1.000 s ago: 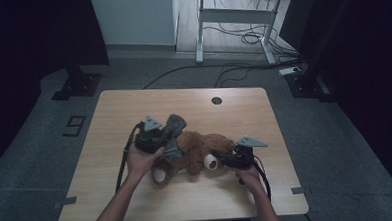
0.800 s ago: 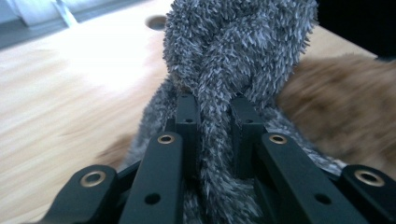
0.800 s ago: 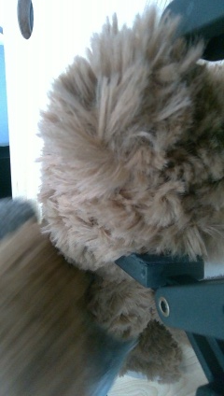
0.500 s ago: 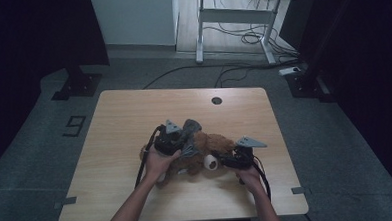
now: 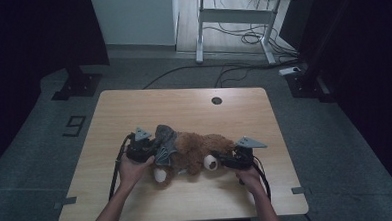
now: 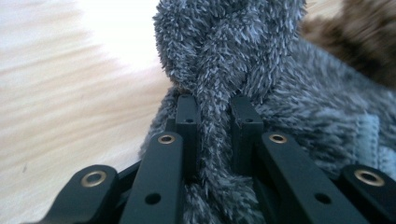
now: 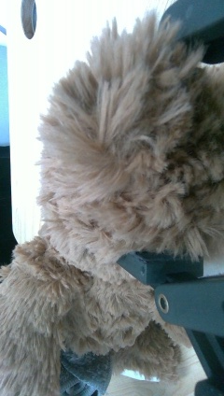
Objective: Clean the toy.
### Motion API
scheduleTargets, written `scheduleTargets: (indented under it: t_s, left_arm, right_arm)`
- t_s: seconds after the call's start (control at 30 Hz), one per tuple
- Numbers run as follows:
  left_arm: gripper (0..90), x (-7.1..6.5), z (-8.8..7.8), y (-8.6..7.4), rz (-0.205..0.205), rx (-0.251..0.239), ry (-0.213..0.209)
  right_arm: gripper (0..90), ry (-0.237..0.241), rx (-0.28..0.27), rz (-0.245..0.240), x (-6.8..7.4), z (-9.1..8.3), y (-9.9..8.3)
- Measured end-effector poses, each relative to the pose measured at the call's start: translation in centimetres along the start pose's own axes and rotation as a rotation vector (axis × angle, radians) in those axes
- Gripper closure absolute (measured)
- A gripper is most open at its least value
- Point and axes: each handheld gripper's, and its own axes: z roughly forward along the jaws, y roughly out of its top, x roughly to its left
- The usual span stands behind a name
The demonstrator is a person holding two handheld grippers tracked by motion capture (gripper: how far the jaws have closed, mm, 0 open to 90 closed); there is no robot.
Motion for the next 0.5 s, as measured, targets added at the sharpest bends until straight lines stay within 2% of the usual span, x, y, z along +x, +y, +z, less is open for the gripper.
scheduleTargets:
  t_s: [0.07,0.13,0.2,0.33,0.37,0.4,0.43,0.5]
  left_arm:
    - [76.8,0.7,-0.2,-0.8,-0.025,0.002,0.003]
    - [76.8,0.9,-0.3,-1.0,-0.026,0.002,0.006]
    - [76.9,1.1,-1.0,-1.4,-0.006,-0.006,0.036]
    - [76.9,1.5,-1.9,-1.0,-0.015,-0.018,0.041]
    - [76.9,1.5,-2.5,0.0,-0.017,-0.035,0.033]
    - [76.8,1.5,-2.5,0.0,-0.017,-0.035,0.033]
    - [76.8,1.0,-3.0,1.6,0.012,-0.052,0.035]
    - [76.8,0.0,-3.2,3.5,0.037,-0.084,0.017]
  right_arm:
    - [34.3,0.000,0.000,-0.003,0.0,0.0,0.0]
    - [34.3,-0.001,0.000,-0.004,0.1,0.0,0.0]
    - [34.3,-0.001,-0.001,-0.002,0.1,0.0,0.0]
    - [34.3,-0.001,-0.002,0.002,0.0,0.0,0.0]
    - [34.4,-0.003,-0.002,0.005,0.0,0.0,0.0]
    - [34.4,-0.003,-0.002,0.005,0.0,0.0,0.0]
    - [34.4,-0.004,-0.003,0.011,0.0,0.0,0.0]
    - [34.4,-0.003,-0.006,0.017,0.0,0.0,0.0]
